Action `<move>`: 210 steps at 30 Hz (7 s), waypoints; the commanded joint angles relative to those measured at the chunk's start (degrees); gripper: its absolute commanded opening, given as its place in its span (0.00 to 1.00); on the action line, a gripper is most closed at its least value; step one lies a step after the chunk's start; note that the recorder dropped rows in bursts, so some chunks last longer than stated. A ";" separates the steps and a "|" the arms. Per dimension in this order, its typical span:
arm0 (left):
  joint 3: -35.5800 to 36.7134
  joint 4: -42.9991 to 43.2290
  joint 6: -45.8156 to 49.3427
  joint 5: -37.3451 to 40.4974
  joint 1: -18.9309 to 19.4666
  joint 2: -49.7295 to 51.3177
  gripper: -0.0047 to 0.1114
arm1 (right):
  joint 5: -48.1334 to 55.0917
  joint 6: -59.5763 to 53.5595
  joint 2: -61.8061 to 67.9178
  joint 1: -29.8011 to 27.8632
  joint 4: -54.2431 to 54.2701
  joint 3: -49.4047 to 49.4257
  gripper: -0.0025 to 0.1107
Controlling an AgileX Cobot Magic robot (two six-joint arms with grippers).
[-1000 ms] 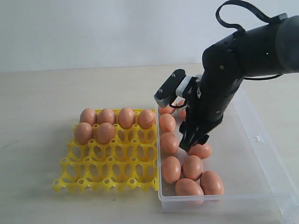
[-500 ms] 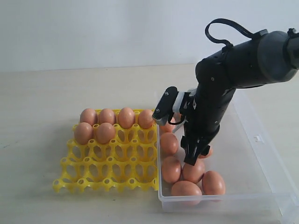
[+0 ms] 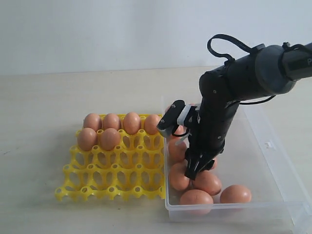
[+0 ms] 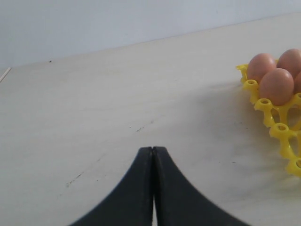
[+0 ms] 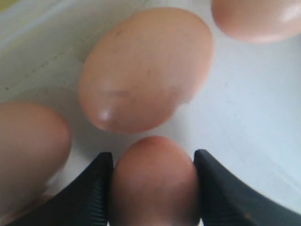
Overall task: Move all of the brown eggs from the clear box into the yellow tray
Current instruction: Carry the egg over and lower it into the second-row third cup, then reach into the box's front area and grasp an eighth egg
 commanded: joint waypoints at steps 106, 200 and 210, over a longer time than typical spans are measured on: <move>-0.23 -0.14 -0.15 -0.52 0.10 0.04 0.04 | 5.31 18.52 -27.35 7.20 7.45 6.15 0.02; -0.23 -0.14 -0.15 -0.52 0.10 0.04 0.04 | 2.83 11.36 -9.61 3.70 3.27 14.16 0.35; -0.23 -0.14 -0.15 -0.52 0.10 0.04 0.04 | -7.26 13.97 -24.57 3.70 4.14 14.30 0.02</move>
